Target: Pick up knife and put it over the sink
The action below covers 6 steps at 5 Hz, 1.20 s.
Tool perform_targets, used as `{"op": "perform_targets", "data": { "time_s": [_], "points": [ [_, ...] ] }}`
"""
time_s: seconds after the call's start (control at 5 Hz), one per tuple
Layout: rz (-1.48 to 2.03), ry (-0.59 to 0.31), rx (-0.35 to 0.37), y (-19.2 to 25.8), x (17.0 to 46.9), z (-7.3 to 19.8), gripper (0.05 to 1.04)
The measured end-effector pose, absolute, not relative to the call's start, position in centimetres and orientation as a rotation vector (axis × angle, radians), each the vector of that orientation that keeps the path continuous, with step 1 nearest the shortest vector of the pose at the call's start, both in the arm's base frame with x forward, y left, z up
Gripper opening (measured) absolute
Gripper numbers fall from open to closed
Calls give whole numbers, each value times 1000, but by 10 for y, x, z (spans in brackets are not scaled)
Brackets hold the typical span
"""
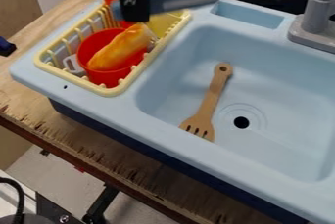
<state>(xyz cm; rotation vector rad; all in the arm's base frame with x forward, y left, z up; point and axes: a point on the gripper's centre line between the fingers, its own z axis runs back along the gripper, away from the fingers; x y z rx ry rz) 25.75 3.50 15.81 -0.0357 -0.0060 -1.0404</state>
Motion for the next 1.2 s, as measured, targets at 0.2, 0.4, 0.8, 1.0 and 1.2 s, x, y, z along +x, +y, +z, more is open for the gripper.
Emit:
{"op": "perform_targets", "data": {
  "time_s": [0.2,0.4,0.8,1.0,1.2],
  "points": [
    [-1032,25,-37,21,233,156,381],
    [-1002,70,-22,-2,218,147,381],
    [-906,91,27,-61,191,126,381],
    [-886,81,41,-78,188,117,381],
    [-862,67,56,-81,192,110,381]
  ]
}}
